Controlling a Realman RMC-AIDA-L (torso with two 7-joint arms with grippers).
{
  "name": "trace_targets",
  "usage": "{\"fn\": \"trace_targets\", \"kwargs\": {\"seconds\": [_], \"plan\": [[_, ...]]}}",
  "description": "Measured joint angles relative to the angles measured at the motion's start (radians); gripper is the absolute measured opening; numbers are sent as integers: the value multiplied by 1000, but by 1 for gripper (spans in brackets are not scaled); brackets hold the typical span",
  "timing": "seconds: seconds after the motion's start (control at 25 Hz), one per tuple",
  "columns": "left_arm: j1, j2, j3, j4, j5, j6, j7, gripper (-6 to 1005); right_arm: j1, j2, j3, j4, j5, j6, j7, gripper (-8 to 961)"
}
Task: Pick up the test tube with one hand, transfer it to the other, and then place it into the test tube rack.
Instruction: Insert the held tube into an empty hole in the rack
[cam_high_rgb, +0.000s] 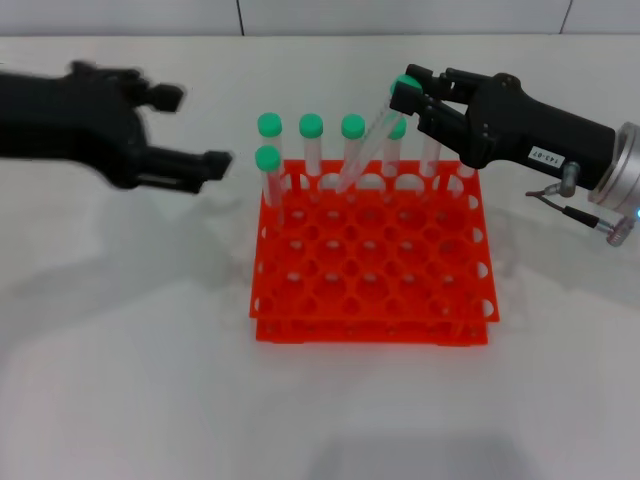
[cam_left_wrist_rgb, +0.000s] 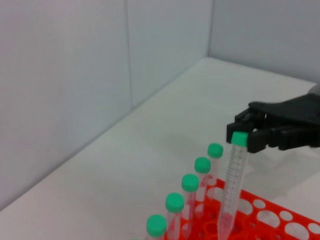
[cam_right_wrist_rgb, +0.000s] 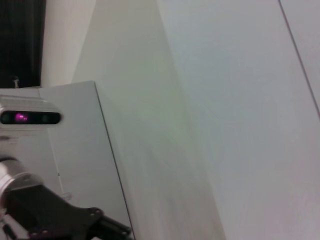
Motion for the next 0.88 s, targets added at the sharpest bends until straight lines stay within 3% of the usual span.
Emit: {"fn": "trace_targets", "kwargs": {"seconds": [0.2, 0.44, 0.68, 0.88], "plan": [[166, -1, -29, 54, -137, -26, 51, 893, 1, -6, -19, -24, -5, 9, 17, 251], [373, -4, -73, -53, -354, -82, 288, 893, 7, -7, -31, -66, -33, 19, 40, 251], [438, -4, -125, -347, -467, -69, 592, 893, 9, -10, -31, -93, -62, 31, 65, 251], [408, 1, -268, -679, -522, -4, 875, 893, 12, -10, -32, -119, -80, 52, 77, 251]]}}
